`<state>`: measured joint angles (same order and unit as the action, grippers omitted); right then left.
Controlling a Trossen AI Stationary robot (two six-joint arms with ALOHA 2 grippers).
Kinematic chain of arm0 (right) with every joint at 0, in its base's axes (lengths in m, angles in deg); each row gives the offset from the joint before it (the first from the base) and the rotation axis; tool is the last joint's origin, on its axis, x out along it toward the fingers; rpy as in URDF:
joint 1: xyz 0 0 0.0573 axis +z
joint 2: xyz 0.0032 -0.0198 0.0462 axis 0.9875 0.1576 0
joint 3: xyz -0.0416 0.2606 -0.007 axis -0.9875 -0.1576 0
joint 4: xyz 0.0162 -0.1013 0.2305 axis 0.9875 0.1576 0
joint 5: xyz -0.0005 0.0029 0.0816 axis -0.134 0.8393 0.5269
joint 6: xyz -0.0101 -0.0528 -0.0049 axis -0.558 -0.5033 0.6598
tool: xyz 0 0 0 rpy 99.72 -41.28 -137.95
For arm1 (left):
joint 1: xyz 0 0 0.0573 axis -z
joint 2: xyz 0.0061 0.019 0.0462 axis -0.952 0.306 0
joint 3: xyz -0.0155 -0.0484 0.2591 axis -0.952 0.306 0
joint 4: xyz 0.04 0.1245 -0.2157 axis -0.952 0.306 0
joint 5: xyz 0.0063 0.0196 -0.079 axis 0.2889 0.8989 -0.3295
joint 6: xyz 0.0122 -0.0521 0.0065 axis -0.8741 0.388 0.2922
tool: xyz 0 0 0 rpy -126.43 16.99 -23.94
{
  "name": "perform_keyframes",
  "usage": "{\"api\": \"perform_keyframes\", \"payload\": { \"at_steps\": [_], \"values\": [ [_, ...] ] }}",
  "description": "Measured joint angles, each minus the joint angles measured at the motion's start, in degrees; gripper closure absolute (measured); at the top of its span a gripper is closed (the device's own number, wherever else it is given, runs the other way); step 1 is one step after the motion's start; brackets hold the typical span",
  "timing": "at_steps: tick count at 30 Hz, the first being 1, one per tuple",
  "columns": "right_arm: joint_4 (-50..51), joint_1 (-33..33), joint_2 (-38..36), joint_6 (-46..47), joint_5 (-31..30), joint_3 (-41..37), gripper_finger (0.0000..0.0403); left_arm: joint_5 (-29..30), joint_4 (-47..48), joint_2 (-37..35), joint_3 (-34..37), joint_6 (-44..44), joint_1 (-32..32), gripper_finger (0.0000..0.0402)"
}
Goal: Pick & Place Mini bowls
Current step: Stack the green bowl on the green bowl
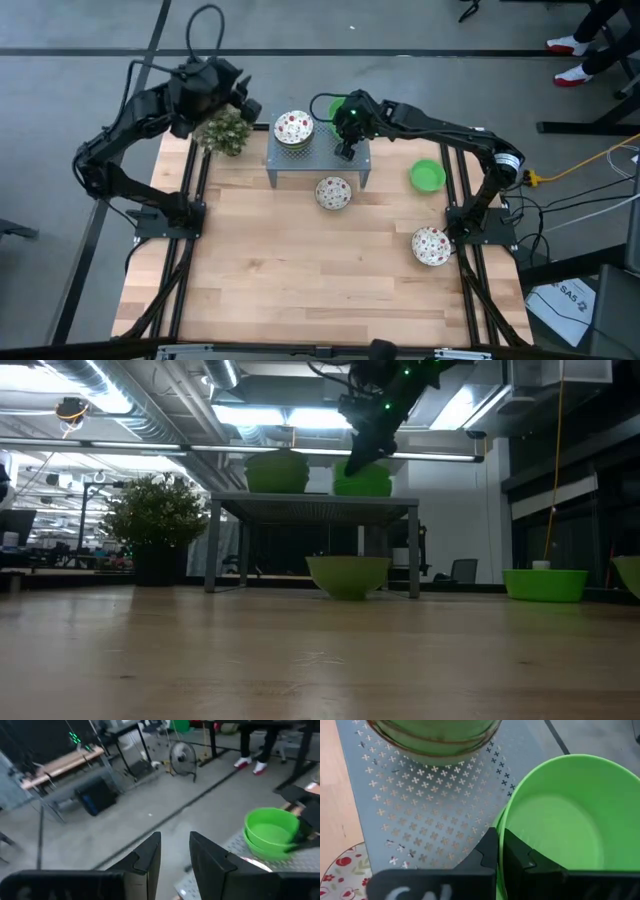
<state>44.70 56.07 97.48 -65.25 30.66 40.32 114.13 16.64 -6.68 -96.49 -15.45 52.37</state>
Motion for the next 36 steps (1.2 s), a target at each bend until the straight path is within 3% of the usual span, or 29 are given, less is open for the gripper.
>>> {"api": "perform_keyframes", "payload": {
  "at_steps": [7, 19, 28, 36],
  "values": [
    [0.08, 0.02, 0.03, 1.84, -2.33, 0.02, 0.0372, -0.28, -4.48, 0.00, 0.00, -7.51, -2.76, 0.0304],
    [6.34, -0.11, 0.07, 1.93, -2.96, 7.30, 0.0242, -7.82, -6.04, 0.00, 0.00, -11.20, -5.40, 0.0304],
    [24.01, -0.11, 0.05, 5.85, -1.93, 21.85, 0.0215, -21.13, -6.53, 0.00, 0.00, -17.14, -5.83, 0.0304],
    [49.07, -0.11, -0.09, 15.94, -1.87, 31.67, 0.0215, -21.12, -6.91, 0.00, -0.02, -20.46, -5.83, 0.0304]
  ]
}}
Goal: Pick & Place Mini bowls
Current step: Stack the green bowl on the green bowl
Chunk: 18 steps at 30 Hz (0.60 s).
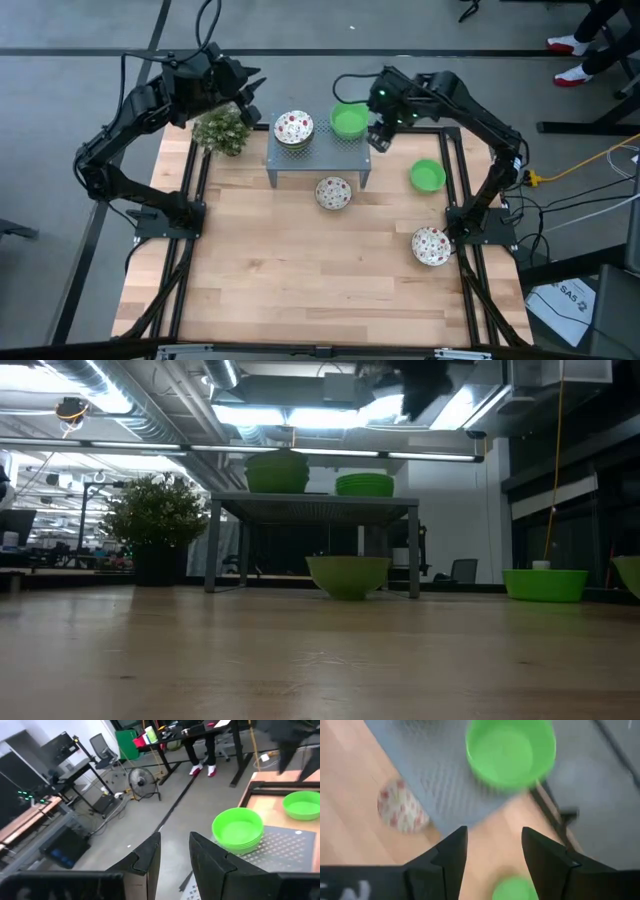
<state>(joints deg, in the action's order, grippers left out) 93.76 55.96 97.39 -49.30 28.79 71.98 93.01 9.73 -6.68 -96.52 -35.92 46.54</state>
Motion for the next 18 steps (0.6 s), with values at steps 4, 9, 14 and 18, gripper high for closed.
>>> {"api": "perform_keyframes", "payload": {
  "at_steps": [4, 9, 14, 18],
  "values": [
    [1.22, 0.00, -2.37, 3.63, 0.40, -2.65, 0.0215, 1.22, -0.03, 0.00, 0.00, -1.79, -0.02, 0.0304],
    [2.11, -0.13, -6.44, 13.28, -7.55, -11.14, 0.0214, 2.41, -0.14, 0.00, 0.00, -2.09, -0.02, 0.0304],
    [0.34, -0.46, -11.84, 22.83, -8.54, -26.19, 0.0214, 2.35, -1.26, 0.00, 0.00, -2.15, -0.02, 0.0304],
    [-3.63, -0.38, -14.81, 28.53, -4.89, -38.31, 0.0214, -1.45, -1.50, 0.00, -0.02, -0.34, -0.02, 0.0304]
  ]
}}
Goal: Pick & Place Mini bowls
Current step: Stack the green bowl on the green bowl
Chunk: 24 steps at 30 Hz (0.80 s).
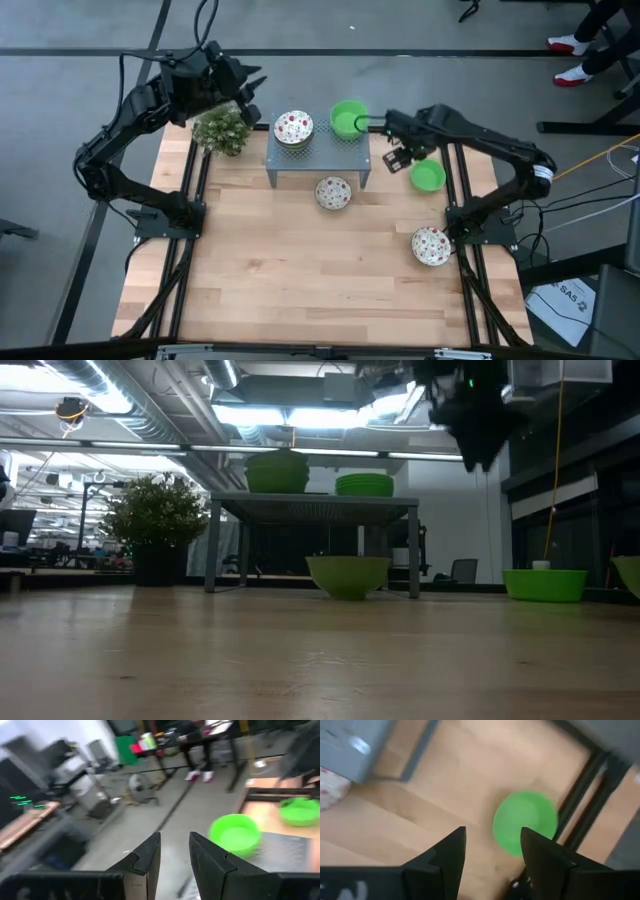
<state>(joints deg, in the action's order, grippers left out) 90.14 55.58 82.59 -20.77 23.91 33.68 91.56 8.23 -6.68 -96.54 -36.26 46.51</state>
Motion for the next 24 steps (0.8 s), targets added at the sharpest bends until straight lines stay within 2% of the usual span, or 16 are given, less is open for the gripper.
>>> {"api": "perform_keyframes", "payload": {
  "at_steps": [4, 12, 16, 24],
  "values": [
    [-4.96, -0.04, -2.30, 2.67, 3.04, -9.66, 0.0214, -7.63, 2.89, 0.00, 0.00, 1.96, -0.13, 0.0304],
    [-10.27, -0.04, -2.52, 4.08, 3.34, -22.53, 0.0214, -14.90, 9.52, -0.02, 0.00, 10.00, -2.72, 0.0304],
    [-14.69, -0.02, -2.52, 4.07, 3.35, -27.71, 0.0214, -16.77, 12.76, 0.00, 0.00, 12.82, -4.12, 0.0304],
    [-25.70, -0.05, -2.54, 4.05, 1.35, -35.37, 0.0214, -16.71, 20.48, -0.02, 0.01, 21.51, -5.57, 0.0304]
  ]
}}
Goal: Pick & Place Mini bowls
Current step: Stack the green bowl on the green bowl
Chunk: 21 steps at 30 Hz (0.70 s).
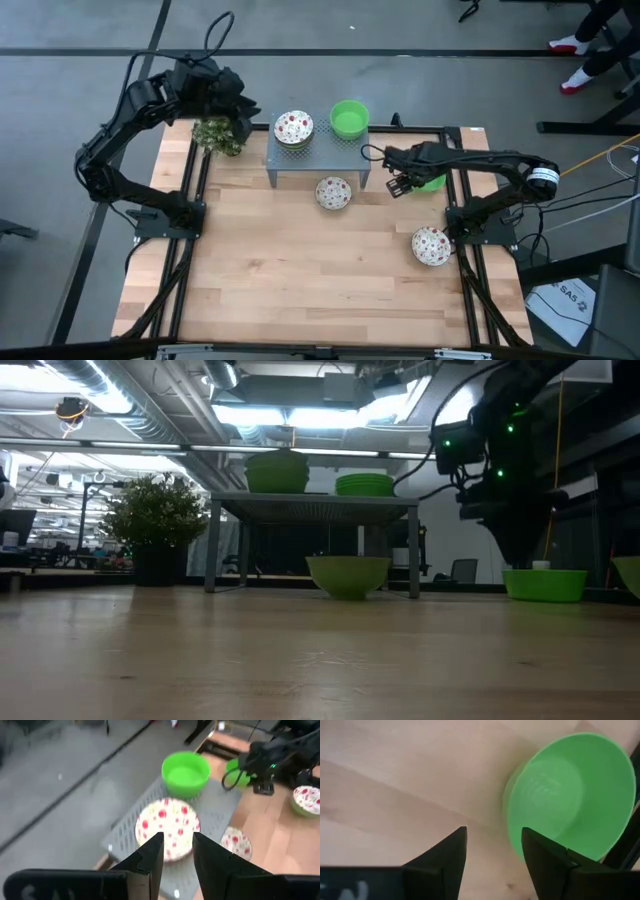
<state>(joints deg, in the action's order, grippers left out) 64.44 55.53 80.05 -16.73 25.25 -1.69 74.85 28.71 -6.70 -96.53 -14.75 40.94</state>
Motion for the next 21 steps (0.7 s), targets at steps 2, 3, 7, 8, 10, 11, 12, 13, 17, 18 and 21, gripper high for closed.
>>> {"api": "perform_keyframes", "payload": {
  "at_steps": [2, 3, 7, 8, 10, 11, 12, 13, 17, 18, 21],
  "values": [
    [-0.92, -0.01, 0.02, -0.02, -1.36, -1.12, 0.0214, 0.00, 1.87, -0.02, 0.37, 1.95, -0.45, 0.0304],
    [-1.08, -0.01, 0.02, -0.11, -1.91, -1.53, 0.0214, 0.00, 3.08, -0.02, 0.52, 2.72, -0.53, 0.0304],
    [-2.22, -0.01, 0.02, -1.77, -2.22, -2.19, 0.0214, 0.19, 5.55, 0.00, 0.54, 3.41, -0.84, 0.0304],
    [-2.42, -0.01, 0.02, -2.25, -2.28, -2.33, 0.0214, 0.19, 5.63, 0.00, 0.54, 3.41, -0.77, 0.0304],
    [-2.76, 0.00, 0.02, -3.31, -2.65, -2.45, 0.0214, 0.19, 5.62, 0.00, 0.54, 3.38, -0.77, 0.0304],
    [-2.88, 0.01, 0.02, -3.87, -2.84, -2.45, 0.0214, 0.17, 5.62, 0.00, 0.54, 3.37, -0.75, 0.0304],
    [-3.11, 0.01, 0.02, -4.58, -3.04, -2.45, 0.0214, 0.12, 5.61, 0.00, 0.54, 3.36, -0.75, 0.0304],
    [-3.42, 0.01, 0.02, -5.32, -3.23, -2.45, 0.0214, 0.13, 5.62, 0.00, 0.54, 3.32, -0.75, 0.0304],
    [-4.57, 0.01, -0.01, -7.49, -3.72, -2.45, 0.0214, 0.13, 5.61, 0.00, 0.54, 2.44, -0.75, 0.0304],
    [-4.68, 0.01, -0.28, -8.02, -3.69, -2.45, 0.0214, 0.11, 5.61, 0.00, 0.54, 2.37, -0.75, 0.0304],
    [-4.68, 0.12, -2.26, -7.86, -3.69, -2.46, 0.0215, 0.13, 5.61, 0.00, 0.54, 2.29, -0.77, 0.0304]
  ]
}}
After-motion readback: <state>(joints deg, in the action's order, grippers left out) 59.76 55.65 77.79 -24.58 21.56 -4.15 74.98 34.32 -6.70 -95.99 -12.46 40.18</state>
